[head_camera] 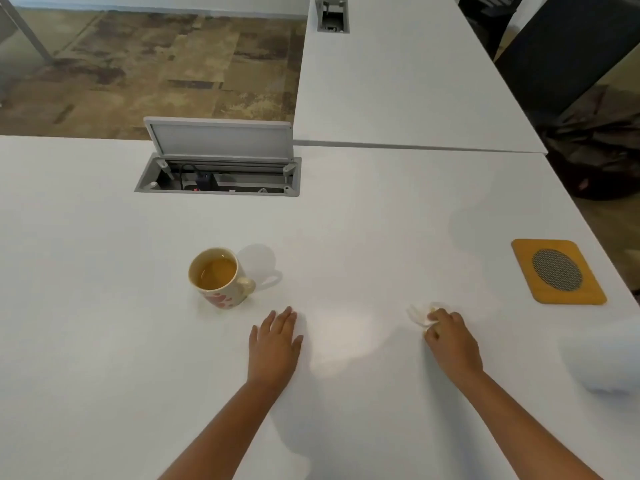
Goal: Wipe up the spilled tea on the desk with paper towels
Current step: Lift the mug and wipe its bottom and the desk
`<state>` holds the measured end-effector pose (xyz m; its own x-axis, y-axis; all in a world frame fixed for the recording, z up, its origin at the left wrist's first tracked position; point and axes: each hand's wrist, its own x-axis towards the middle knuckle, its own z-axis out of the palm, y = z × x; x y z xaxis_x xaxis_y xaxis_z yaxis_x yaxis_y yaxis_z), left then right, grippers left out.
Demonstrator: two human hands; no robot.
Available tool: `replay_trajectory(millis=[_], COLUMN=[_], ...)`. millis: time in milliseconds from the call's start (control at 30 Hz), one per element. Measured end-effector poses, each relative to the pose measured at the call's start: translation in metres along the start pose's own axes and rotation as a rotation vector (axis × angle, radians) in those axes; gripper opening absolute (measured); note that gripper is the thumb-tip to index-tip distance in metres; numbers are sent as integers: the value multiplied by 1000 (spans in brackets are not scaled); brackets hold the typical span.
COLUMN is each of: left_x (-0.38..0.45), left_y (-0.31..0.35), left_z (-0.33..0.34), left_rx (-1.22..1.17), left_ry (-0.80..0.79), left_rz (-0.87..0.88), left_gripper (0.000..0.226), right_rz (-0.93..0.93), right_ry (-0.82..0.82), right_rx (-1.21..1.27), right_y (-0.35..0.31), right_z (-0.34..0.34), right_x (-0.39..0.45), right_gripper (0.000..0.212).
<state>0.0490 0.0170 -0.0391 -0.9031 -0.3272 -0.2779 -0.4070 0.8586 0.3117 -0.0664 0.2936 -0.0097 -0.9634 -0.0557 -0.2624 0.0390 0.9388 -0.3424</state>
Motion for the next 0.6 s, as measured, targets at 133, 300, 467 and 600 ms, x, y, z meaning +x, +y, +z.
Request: replay_trajectory(millis=[133, 300, 467, 600], left_x=[3, 0, -15, -27], left_y=[7, 17, 43, 62], left_z=[-6, -13, -29, -56], left_rx=[-45, -296, -747, -1163], left_ry=[14, 104, -48, -320], left_rz=[-24, -34, -48, -131], left_gripper=[46, 36, 27, 29], right_rz=[25, -131, -301, -381], right_ry=[-56, -276, -586, -507], right_rx=[-10, 64, 398, 480], right_y=[-31, -87, -121, -124], right_z=[20, 44, 22, -3], right_x=[-30, -52, -60, -61], right_gripper=[25, 28, 20, 28])
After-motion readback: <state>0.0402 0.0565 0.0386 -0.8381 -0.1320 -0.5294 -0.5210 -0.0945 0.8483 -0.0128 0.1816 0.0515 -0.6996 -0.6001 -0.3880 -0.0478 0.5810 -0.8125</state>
